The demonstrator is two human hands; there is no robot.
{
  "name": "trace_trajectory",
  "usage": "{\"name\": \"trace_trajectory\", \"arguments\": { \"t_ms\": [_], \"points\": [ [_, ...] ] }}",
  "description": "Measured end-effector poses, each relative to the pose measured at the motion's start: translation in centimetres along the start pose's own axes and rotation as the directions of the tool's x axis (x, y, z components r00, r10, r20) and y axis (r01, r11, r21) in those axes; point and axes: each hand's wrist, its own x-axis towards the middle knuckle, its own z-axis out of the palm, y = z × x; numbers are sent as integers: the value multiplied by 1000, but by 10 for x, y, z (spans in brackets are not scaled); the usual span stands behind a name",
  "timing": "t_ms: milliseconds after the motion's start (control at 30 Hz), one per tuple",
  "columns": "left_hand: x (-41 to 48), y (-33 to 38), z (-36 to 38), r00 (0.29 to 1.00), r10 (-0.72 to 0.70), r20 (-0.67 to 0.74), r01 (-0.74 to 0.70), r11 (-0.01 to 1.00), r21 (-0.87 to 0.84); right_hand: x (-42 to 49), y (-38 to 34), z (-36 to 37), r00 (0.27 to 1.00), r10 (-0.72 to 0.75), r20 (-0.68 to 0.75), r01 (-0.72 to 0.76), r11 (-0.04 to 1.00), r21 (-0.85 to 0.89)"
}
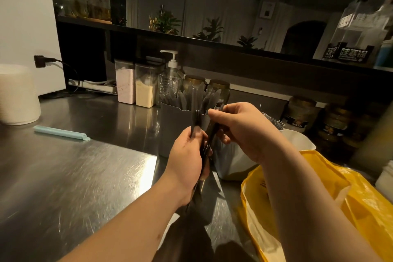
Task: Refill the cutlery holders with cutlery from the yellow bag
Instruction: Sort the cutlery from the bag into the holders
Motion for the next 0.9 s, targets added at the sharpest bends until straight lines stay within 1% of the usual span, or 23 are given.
{"name": "trace_trajectory", "arguments": {
  "t_ms": [33,100,167,233,300,367,400,433,467,500,533,600,633,700,767,833,867,900],
  "points": [
    [0,0,0,1000,5,5,-5,1000,-13,-1,1,1,999,22,26,-22,1000,-1],
    [0,1,-2,1000,-3,13,4,998,-70,-3,0,3,1000,-6,29,7,999,-51],
    [1,7,-4,999,-36,3,36,984,-173,-7,-7,1,995,-86,-45,83,994,-73],
    [5,12,-8,997,-70,-36,57,959,-278,-12,-19,-9,974,-165,-155,160,986,-46],
    [10,14,-13,988,-117,-100,75,934,-349,-15,-33,-26,916,-253,-311,274,961,24],
    [13,15,-17,979,-160,-129,96,911,-402,-11,-46,-41,815,-327,-479,403,913,64],
    [13,15,-18,976,-173,-130,104,902,-419,-5,-51,-45,759,-360,-543,448,894,34],
    [13,16,-18,975,-182,-125,111,894,-434,4,-53,-47,716,-392,-578,474,881,-10],
    [13,17,-18,976,-188,-112,118,884,-453,15,-54,-47,694,-418,-586,483,874,-51],
    [13,17,-18,978,-189,-93,123,872,-474,26,-53,-45,696,-437,-569,477,874,-88],
    [13,17,-19,981,-181,-67,126,862,-491,38,-50,-41,715,-457,-529,458,878,-139],
    [12,18,-20,989,-149,-8,124,851,-511,58,-45,-33,771,-477,-422,396,878,-269],
    [12,18,-20,991,-133,18,123,846,-519,64,-44,-28,807,-461,-370,354,878,-322],
    [13,18,-22,992,-112,56,125,834,-537,72,-41,-17,889,-371,-268,250,884,-395],
    [13,18,-21,992,-93,86,126,823,-553,75,-37,-6,959,-246,-140,155,872,-465],
    [13,18,-20,992,-80,100,123,820,-559,74,-32,-1,988,-149,-35,96,786,-611],
    [13,18,-20,992,-77,100,120,822,-557,72,-30,-1,989,-150,-14,104,745,-659],
    [13,18,-19,993,-71,96,113,824,-555,68,-29,-2,978,-206,-25,138,736,-663]
  ]
}}
